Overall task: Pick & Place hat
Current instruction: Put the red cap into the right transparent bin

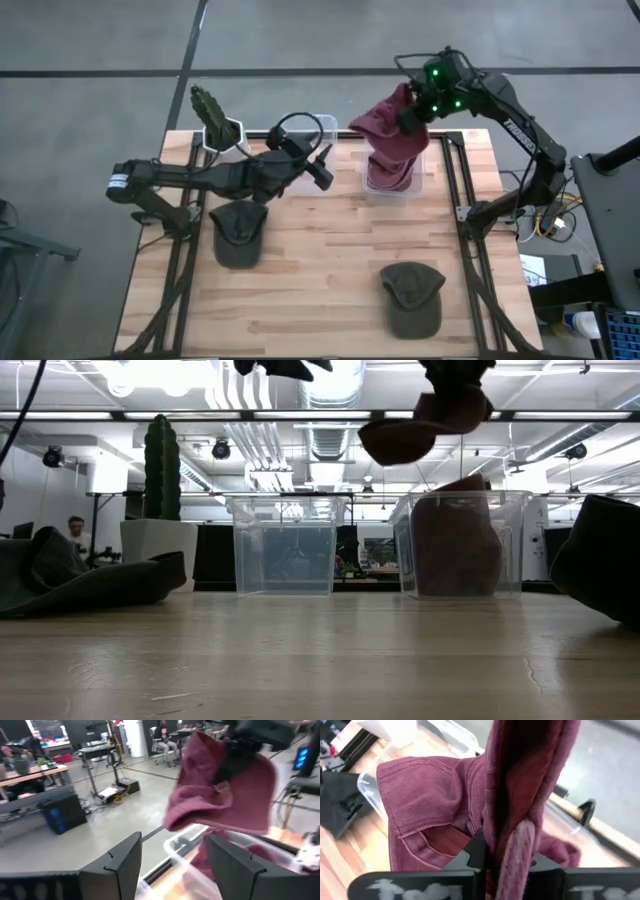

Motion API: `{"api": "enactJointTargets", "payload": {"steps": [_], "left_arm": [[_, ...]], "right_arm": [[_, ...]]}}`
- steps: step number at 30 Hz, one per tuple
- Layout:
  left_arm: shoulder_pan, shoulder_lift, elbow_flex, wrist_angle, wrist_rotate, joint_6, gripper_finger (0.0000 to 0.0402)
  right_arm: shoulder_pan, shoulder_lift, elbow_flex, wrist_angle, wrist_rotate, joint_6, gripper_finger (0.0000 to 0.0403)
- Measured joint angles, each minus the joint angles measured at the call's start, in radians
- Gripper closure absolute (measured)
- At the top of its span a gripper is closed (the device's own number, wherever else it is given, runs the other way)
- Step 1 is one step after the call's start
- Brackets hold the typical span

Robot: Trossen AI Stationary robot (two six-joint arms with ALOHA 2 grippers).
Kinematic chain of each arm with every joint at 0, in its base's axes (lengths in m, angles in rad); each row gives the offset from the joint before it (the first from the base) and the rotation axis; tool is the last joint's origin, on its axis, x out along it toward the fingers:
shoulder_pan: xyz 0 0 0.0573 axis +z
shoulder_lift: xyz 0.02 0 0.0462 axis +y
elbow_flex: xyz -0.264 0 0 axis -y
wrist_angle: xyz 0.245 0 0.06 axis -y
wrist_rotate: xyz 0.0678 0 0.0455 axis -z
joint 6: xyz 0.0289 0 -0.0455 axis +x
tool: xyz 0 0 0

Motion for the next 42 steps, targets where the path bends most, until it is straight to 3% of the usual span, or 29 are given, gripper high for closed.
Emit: {"api": "enactJointTargets", "payload": {"steps": [8, 16, 30, 42], "left_arm": [[0.038, 0.0, -0.002, -0.052, 0.009, 0.012, 0.0189], [0.048, -0.011, -0.045, -0.047, 0.01, 0.003, 0.0189], [0.05, -0.012, -0.047, -0.052, 0.011, 0.011, 0.0189], [0.053, -0.013, -0.047, -0.052, 0.011, 0.043, 0.0189]], "right_arm": [[-0.005, -0.12, -0.306, 0.229, 0.003, 0.186, 0.0378], [-0.016, -0.214, -0.495, 0.286, 0.062, 0.33, 0.0378], [-0.015, -0.281, -0.681, 0.343, 0.092, 0.574, 0.0363], [-0.015, -0.281, -0.745, 0.348, 0.092, 0.64, 0.0359]]}}
